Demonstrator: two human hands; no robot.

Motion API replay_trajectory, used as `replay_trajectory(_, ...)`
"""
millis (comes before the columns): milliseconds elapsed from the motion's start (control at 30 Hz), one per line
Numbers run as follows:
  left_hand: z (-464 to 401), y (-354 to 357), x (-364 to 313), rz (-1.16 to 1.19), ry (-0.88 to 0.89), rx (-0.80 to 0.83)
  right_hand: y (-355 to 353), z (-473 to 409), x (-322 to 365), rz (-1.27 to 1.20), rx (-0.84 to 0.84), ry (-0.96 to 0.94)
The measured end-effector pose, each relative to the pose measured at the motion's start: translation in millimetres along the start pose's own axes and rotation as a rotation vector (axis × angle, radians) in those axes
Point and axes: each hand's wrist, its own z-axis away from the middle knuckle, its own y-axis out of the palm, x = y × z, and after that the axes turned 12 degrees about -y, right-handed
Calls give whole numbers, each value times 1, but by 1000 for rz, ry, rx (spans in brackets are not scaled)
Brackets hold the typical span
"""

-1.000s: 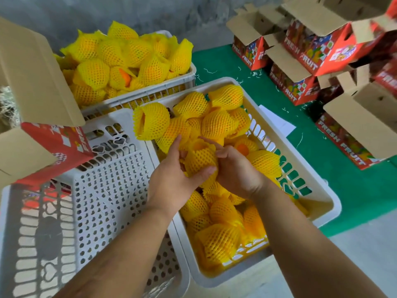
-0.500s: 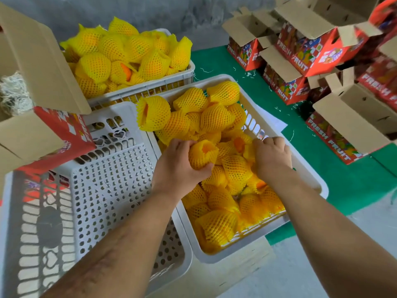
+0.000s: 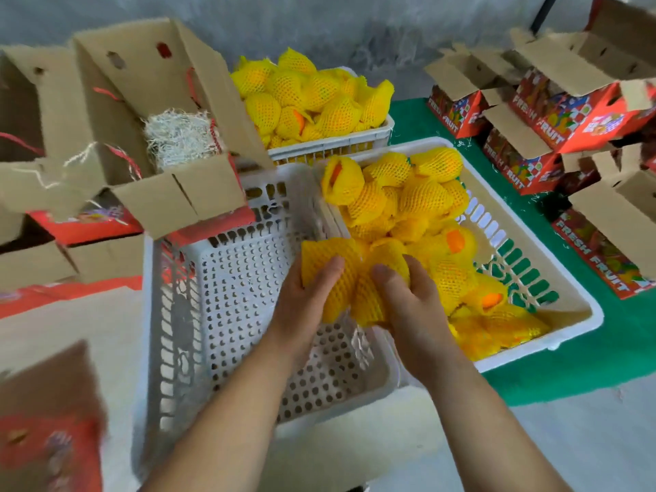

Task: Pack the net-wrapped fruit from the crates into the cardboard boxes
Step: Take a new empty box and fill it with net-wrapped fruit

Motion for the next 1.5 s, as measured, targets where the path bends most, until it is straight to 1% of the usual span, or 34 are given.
replay_trajectory(167,75,-103,13,42,-23,-189,91,50,-6,121,233,-25)
replay_trajectory(300,148,-210,20,44,-10,-338,192,114,-26,126,381,43)
replay_trajectory(367,186,-268,26,23,-35,-382,243,149,-40,176,441,35)
replay_trajectory(467,240,-354,42,-2,-112,-404,317,199,-66,261,535,-24)
replay_trajectory(500,256,-381,48,-11,-128,-446,339,213,-75,283,568,-28)
replay_trajectory(567,278,-428,56,-102,-151,-551,378,230,-90,381,630,-36)
replay_trajectory(633,294,-469,58,-259,-186,-595,408,235,-100,607,706,-110)
replay_trajectory(700,301,-500,58,-468,-254,-553,432,232,-101,852,809,-221)
replay_trajectory(767,302,-519,57,-601,-363,-417,454,230,-103,1066,990,-219)
replay_trajectory(833,300,-527,58,-652,-446,-296,475,232,-107,1307,1232,-65)
replay_trajectory(867,299,-528,58,-698,-459,-272,482,235,-111,1390,1343,29)
replay_trajectory(900,298,-529,58,-755,-459,-260,487,237,-116,1446,1420,92)
replay_trajectory(933,298,-531,57,-805,-456,-255,490,238,-122,1472,1457,123)
replay_trajectory(1033,302,-546,49,-952,-493,-288,488,234,-135,1411,1438,181)
replay_trajectory(1100,306,-553,39,-1036,-531,-379,482,231,-141,1358,1409,188)
replay_trajectory(1133,308,-552,35,-1084,-516,-442,478,229,-144,1338,1405,154)
replay_trajectory(1200,311,-550,29,-1168,-417,-563,470,228,-149,1292,1396,61)
replay_trajectory(1233,311,-550,29,-1170,-368,-581,468,229,-151,1241,1383,19)
replay_trajectory(1267,312,-551,30,-1132,-353,-542,467,230,-153,1157,1368,-9)
replay_trajectory(1300,312,-552,31,-1035,-379,-458,468,233,-155,1047,1352,-23)
replay_trajectory(1367,311,-549,34,-745,-487,-279,472,237,-160,906,1342,8)
replay_trajectory(1400,308,-546,39,-636,-504,-240,474,238,-163,877,1352,43)
replay_trajectory(1433,305,-543,46,-593,-486,-241,474,239,-165,856,1368,87)
replay_trajectory(1500,299,-539,58,-609,-425,-258,474,238,-162,825,1402,158)
